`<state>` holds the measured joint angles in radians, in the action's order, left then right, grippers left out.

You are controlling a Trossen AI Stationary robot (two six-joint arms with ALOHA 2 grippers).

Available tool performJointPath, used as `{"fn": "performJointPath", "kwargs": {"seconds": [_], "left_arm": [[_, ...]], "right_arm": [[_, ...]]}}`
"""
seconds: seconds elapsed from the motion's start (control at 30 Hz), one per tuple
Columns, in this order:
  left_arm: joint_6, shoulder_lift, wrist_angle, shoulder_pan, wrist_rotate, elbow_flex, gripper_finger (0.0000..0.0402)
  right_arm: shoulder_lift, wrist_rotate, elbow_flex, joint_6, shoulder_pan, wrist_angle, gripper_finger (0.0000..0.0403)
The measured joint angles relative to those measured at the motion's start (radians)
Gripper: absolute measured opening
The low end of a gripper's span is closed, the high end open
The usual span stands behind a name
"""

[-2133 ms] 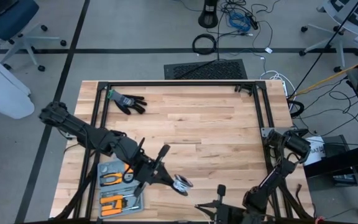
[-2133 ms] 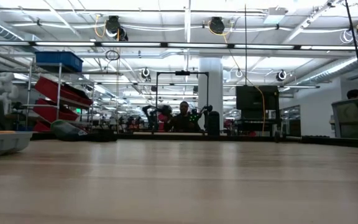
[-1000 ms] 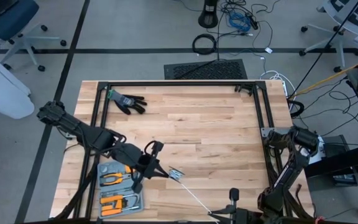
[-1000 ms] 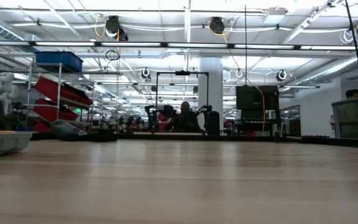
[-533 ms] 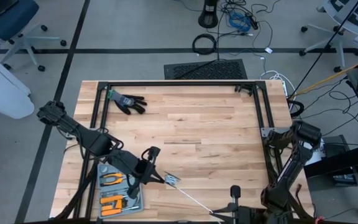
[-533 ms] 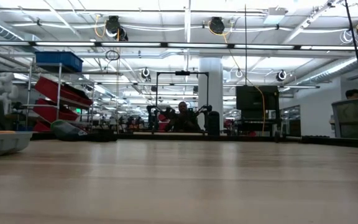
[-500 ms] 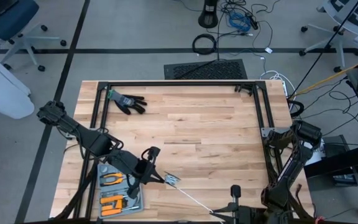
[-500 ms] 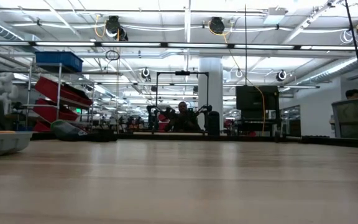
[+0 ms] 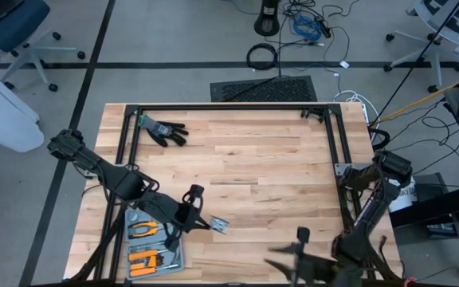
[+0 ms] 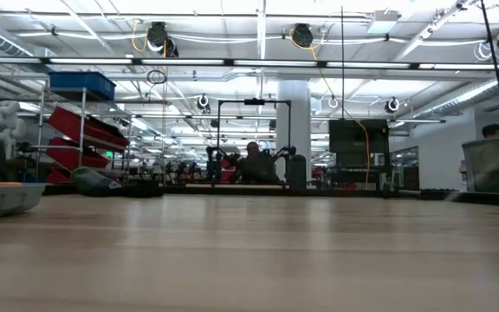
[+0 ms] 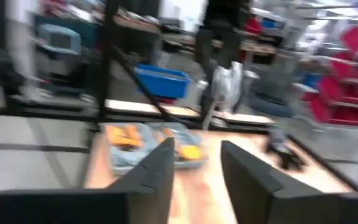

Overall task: Coil cords
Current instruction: Coil the white cable wire into the spool

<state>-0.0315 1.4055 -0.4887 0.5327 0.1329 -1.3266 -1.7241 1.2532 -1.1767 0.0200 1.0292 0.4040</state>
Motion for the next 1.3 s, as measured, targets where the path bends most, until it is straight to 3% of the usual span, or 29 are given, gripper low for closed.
{"fn": "performJointPath", "kwargs": {"seconds": [0.2, 0.3, 0.43, 0.77, 1.3], "left_arm": [[0.001, 0.0, -0.053, -0.018, 0.034, 0.0, 0.0006], [0.001, 0.0, -0.063, -0.017, 0.034, 0.0, 0.0006], [0.001, 0.0, -0.09, -0.013, 0.032, 0.0, 0.0006], [0.0, 0.0, -0.101, -0.008, 0.03, 0.0, 0.0006], [0.0, 0.0, -0.094, 0.005, 0.029, 0.0, 0.0006]], "right_arm": [[-0.001, 0.021, 0.0, 0.018, -0.106, -0.099, 0.0168], [-0.002, -0.075, 0.0, -0.005, -0.17, -0.072, 0.0172], [0.006, -0.234, 0.0, -0.081, -0.247, -0.001, 0.0159], [0.018, -0.422, 0.0, -0.163, -0.372, 0.076, 0.0116], [0.019, -0.501, 0.0, -0.057, -0.439, -0.017, 0.0086]]}}
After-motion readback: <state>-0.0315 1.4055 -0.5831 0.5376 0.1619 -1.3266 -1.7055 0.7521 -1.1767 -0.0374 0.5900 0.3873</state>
